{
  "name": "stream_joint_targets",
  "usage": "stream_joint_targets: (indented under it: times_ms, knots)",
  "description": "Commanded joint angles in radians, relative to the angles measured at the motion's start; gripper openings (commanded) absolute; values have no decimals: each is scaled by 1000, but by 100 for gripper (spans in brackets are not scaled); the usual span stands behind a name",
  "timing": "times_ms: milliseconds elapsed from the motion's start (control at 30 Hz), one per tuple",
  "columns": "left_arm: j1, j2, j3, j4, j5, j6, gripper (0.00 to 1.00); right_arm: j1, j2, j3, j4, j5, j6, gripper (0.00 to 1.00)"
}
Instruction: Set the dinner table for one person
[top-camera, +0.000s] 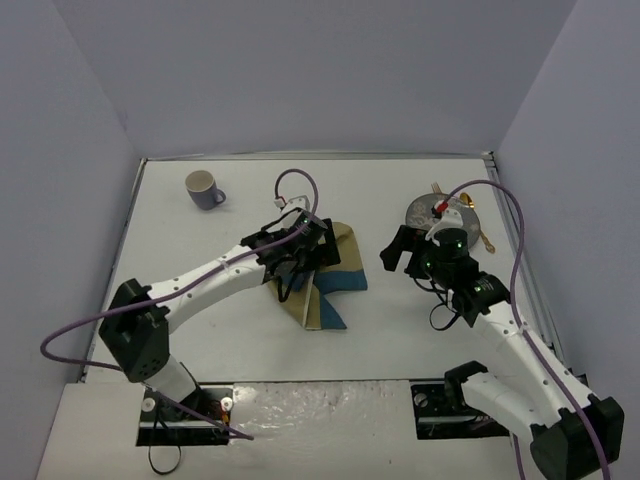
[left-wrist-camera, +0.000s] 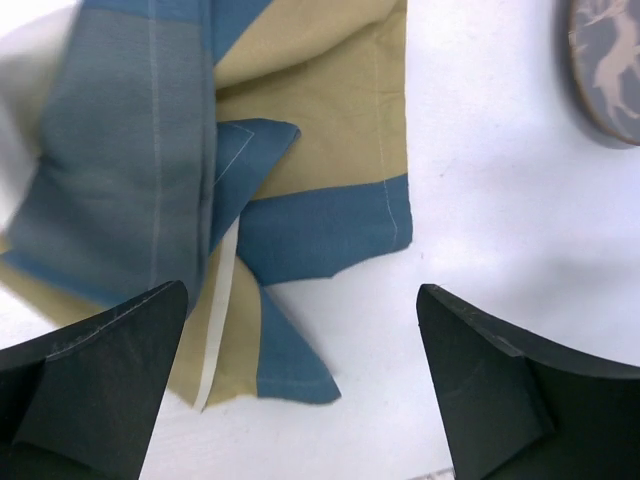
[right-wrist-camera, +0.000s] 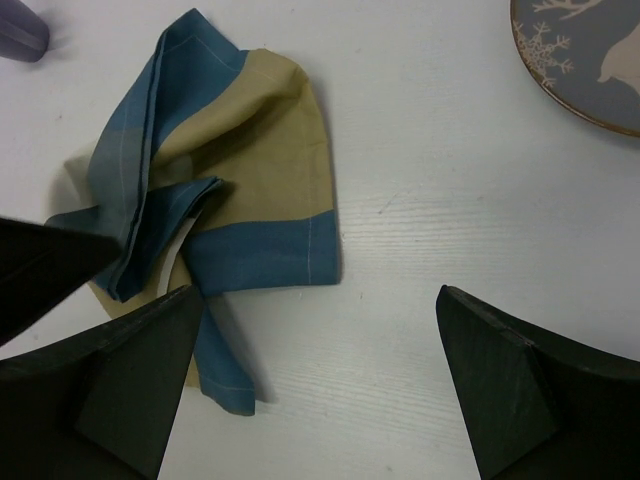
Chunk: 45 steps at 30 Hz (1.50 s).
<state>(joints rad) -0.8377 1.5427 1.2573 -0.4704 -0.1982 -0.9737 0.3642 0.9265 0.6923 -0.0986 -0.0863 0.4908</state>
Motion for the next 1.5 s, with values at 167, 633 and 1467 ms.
stream_joint_targets:
  times_ms: [167, 633, 1467]
  knots:
    - [2, -190, -248, -59, -8, -44, 95, 121, 235, -44, 252, 71, 81, 96]
    - [13, -73, -320, 30, 16, -10, 89, 307, 597, 42, 316, 326, 110, 99]
    - [116, -24, -382, 154, 36, 12, 6, 322, 646, -44, 342, 360, 125, 1]
